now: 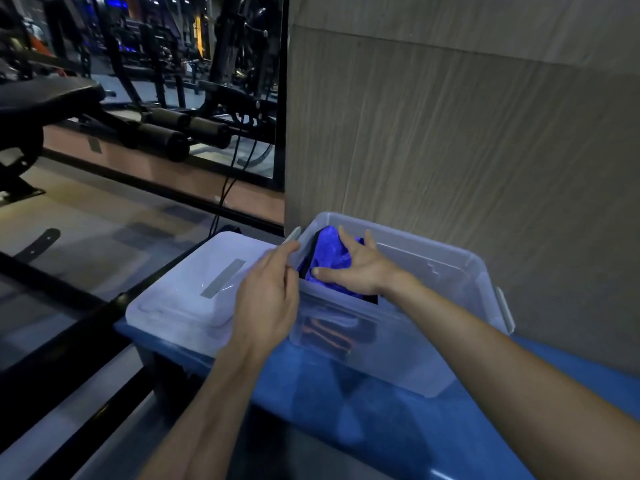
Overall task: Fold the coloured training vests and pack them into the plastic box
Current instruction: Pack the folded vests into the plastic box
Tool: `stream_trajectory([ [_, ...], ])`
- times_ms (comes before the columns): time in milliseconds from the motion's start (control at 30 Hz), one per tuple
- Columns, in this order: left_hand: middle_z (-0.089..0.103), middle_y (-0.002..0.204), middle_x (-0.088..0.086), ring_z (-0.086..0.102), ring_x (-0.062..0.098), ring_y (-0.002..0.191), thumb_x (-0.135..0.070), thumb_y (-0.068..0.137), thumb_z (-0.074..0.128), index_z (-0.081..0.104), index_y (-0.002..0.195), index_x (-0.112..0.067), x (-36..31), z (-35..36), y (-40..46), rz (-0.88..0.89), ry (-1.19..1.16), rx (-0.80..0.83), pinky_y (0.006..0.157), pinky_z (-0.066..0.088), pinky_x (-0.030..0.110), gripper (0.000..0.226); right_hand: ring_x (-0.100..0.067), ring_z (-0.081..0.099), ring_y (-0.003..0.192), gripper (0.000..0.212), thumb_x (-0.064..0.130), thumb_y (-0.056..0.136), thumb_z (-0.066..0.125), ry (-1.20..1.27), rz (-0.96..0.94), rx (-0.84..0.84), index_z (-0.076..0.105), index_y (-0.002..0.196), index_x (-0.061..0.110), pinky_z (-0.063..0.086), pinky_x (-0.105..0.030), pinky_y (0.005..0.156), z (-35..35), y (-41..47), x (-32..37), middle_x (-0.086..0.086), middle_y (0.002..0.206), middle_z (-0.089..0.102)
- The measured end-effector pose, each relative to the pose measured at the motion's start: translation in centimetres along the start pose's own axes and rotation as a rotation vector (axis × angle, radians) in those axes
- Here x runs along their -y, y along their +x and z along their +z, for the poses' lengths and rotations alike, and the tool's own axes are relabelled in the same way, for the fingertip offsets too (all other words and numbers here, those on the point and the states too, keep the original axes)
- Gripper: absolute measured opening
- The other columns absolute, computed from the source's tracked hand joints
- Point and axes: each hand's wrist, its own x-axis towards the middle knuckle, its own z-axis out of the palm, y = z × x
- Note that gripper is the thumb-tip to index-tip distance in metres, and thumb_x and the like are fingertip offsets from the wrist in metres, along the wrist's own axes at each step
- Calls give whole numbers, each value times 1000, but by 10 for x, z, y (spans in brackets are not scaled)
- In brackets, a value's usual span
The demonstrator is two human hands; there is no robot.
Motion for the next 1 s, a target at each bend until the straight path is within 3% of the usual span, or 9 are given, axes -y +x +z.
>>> stream_trajectory([
  [267,67,126,-1,62,22,106,-11,99,42,57,138,-20,1,0,1,-36,-7,22,87,50,39,43,-29,-5,157,129,95,61,56,-54,149,122,-13,158,43,13,-47,125,5,19,1,-5,170,-12],
  [367,66,127,-2,63,21,103,-13,99,41,56,138,-20,1,0,1,-24,-2,26,86,51,39,43,-25,13,156,141,101,42,60,55,153,102,1,159,48,19,-45,124,9,29,-3,3,169,14],
  [467,67,123,-1,64,21,99,-14,99,40,56,139,-20,0,0,2,-28,-5,35,84,51,37,44,-19,60,114,85,65,76,78,276,160,58,33,146,44,51,-31,88,1,23,-3,7,127,58],
  [533,67,123,1,64,23,100,-11,99,41,56,138,-19,0,1,3,-27,-13,32,85,52,39,43,-14,65,84,55,43,84,80,424,158,53,39,121,45,55,-28,61,-1,20,-4,9,100,62],
  [633,66,126,0,63,21,107,-9,98,42,57,136,-18,1,3,4,-13,-12,23,91,51,40,42,-21,70,98,88,52,66,90,564,189,77,43,138,37,61,-49,83,6,20,-10,1,120,68],
  [700,66,128,-2,62,19,110,-13,97,39,59,134,-18,2,3,4,-1,-19,11,93,51,37,42,-27,63,120,135,66,42,91,585,202,109,22,156,42,57,-57,91,11,21,-12,3,150,49],
  [767,65,129,-3,62,18,113,-19,93,34,60,132,-19,1,4,5,1,-29,10,95,50,37,47,-29,56,130,155,71,32,89,590,193,123,6,159,44,57,-55,93,14,22,-9,4,161,31],
  [900,65,130,-4,61,18,114,-10,97,41,59,133,-20,2,5,5,13,-40,22,95,52,39,42,-28,69,109,139,64,35,95,649,138,111,26,154,43,60,-54,86,13,32,-5,-1,141,57],
  [1000,63,135,-5,59,16,119,-22,94,36,60,133,-20,2,6,7,22,-28,28,99,50,38,46,-27,49,136,123,74,63,77,332,109,73,8,160,43,46,-38,106,10,27,-6,-1,157,39],
])
